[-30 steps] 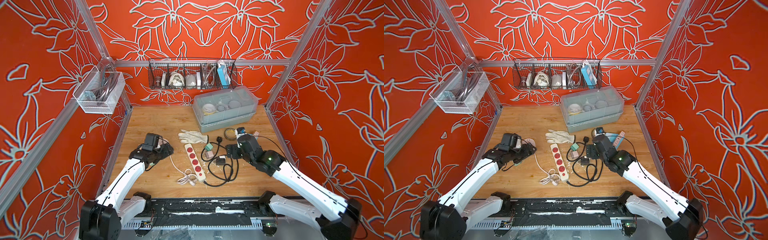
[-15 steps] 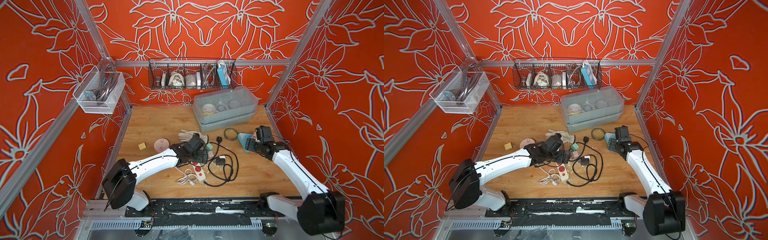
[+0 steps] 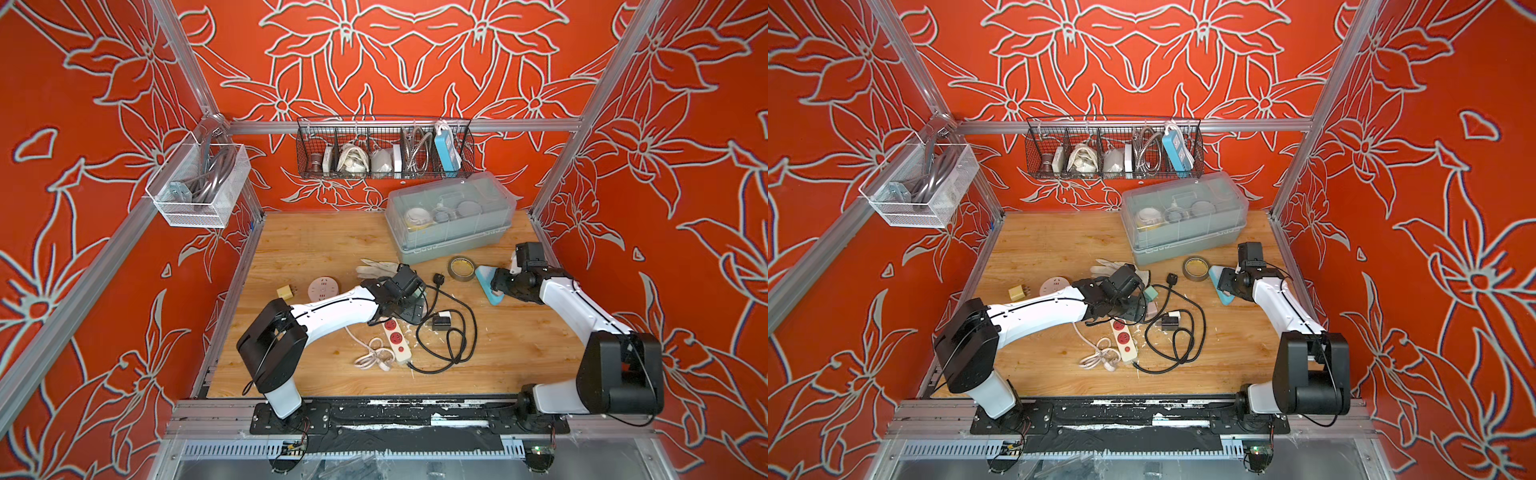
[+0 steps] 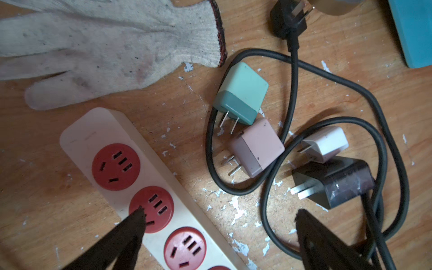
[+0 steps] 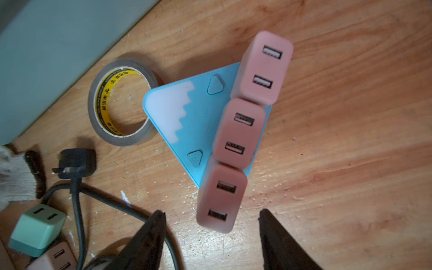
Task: Pull the plug off the socket
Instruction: Move the socket to the center of the board.
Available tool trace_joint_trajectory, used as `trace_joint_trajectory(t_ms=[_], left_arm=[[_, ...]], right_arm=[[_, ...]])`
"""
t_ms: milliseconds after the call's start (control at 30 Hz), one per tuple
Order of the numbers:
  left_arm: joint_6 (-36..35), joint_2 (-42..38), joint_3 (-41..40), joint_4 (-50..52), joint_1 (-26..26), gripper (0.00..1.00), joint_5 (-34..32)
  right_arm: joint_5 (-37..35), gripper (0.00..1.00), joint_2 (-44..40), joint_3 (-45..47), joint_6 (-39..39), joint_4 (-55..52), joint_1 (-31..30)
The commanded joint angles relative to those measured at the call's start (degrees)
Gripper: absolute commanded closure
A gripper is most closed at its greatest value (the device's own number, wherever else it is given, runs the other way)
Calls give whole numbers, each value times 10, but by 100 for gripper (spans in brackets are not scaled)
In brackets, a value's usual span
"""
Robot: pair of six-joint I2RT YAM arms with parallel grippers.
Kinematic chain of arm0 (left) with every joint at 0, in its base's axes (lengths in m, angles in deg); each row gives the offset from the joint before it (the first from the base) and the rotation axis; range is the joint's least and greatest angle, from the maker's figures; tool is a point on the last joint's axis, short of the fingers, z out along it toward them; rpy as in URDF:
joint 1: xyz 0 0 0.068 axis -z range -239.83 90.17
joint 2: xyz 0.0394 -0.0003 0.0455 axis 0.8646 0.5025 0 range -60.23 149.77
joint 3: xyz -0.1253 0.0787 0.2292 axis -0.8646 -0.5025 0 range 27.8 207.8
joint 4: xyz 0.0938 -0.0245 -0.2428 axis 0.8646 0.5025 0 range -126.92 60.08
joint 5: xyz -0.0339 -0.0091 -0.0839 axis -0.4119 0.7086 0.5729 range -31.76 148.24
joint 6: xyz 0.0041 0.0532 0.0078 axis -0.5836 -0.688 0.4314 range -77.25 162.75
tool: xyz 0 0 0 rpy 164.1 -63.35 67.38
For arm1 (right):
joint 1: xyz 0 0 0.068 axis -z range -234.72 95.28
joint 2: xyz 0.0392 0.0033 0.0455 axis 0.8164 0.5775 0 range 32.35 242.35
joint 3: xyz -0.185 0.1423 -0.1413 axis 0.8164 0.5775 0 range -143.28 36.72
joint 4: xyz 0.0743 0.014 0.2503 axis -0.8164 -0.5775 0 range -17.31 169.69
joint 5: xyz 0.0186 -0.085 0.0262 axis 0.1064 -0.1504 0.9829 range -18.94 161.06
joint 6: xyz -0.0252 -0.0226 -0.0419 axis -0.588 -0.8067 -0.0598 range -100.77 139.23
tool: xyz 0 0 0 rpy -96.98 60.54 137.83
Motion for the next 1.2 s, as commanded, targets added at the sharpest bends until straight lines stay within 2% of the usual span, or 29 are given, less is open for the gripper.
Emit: trace_joint_trajectory(t_ms=[0,267,467,567,667,900,1000,1167], left_arm=[[15,-7,-2,-26,0,1,12],[9,-8,6,-58,0,1,54],[31,9,17,-101,0,7,108],[45,30,30,-138,0,10,154],[62,65,63,-161,0,12,193],[110,167,156,-207,9,22,254],[131,223,203,-223,11,26,299],[136,269,242,-221,20,27,310]], right_arm=[[-14,37,13,-8,-22,0,2],[5,46,54,-25,-34,-11,9],[-24,60,37,-22,-41,-31,11],[-19,69,22,-11,-39,-43,11],[-13,74,-6,13,-41,-59,10],[-23,73,-124,90,-34,-97,10],[25,74,-151,119,-20,-78,9],[66,74,-170,136,-14,-71,6]])
